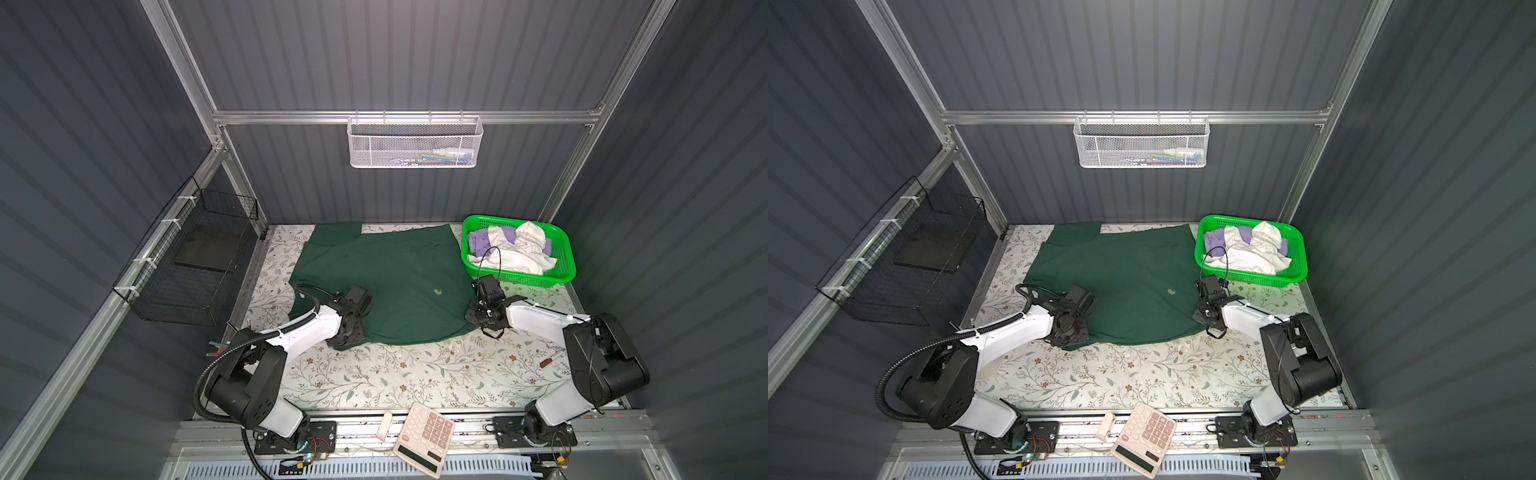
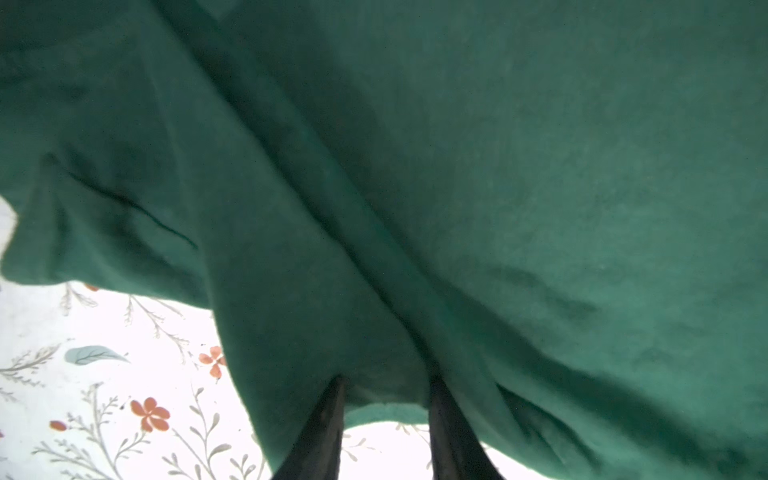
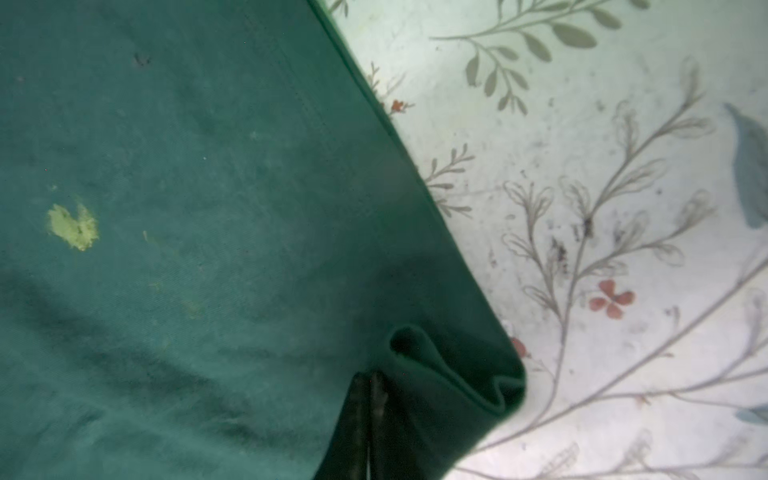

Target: Fold and stack the t-shirts

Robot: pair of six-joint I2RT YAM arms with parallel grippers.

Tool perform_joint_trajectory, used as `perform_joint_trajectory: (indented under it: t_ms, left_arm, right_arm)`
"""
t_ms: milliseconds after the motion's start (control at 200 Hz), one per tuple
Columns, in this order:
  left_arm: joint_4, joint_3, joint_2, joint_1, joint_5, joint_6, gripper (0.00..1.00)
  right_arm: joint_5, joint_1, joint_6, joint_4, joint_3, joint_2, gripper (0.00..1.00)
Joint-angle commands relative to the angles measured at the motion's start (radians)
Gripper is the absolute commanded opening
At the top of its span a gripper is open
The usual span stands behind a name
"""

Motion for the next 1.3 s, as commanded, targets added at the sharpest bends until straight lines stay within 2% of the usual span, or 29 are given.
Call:
perform_joint_trajectory:
  t_ms: [0,115,175,345,490,625,856,1011,1161,1296]
  left_arm:
    - [-0.024,0.027,0.002,-0.001,-0.047,0.001,0.34]
    - [-0.016,0.035,0.025,-0.001,-0.075,0.002,0.34]
    - [-0.006,0.039,0.035,-0.001,-0.077,-0.001,0.31]
    - [-0.026,0.054,0.034,-0.001,-0.104,-0.003,0.00]
    - [-0.060,0.043,-0.014,0.000,-0.127,-0.010,0.00]
    - [-0.132,0.031,-0.121,-0.001,-0.135,-0.033,0.00]
    - [-0.453,0.065,-0.385,-0.001,-0.064,-0.124,0.00]
    - [-0.625,0.114,-0.594,-0.001,-0.089,-0.204,0.00]
    - [-0.729,0.180,-0.668,-0.001,-0.077,-0.236,0.00]
    - [-0.820,0.155,-0.733,-0.001,-0.037,-0.283,0.00]
  right_arm:
    - [-0.009,-0.003,-0.007,0.002,-0.011,-0.012,0.07]
    - [-0.022,-0.004,-0.011,0.009,-0.009,-0.006,0.07]
    - [-0.030,-0.003,-0.011,0.012,-0.011,-0.006,0.07]
    - [-0.031,-0.003,-0.011,0.016,-0.027,-0.026,0.07]
    - [-0.030,-0.004,-0.014,0.022,-0.038,-0.038,0.07]
    - [-0.038,-0.003,-0.014,0.027,-0.046,-0.047,0.06]
    - [-0.037,-0.002,-0.019,0.029,-0.055,-0.071,0.07]
    - [-0.023,-0.001,-0.023,0.022,-0.066,-0.095,0.07]
    - [-0.007,-0.001,-0.031,-0.008,-0.066,-0.118,0.06]
    - [0.014,-0.001,-0.033,-0.045,-0.088,-0.165,0.06]
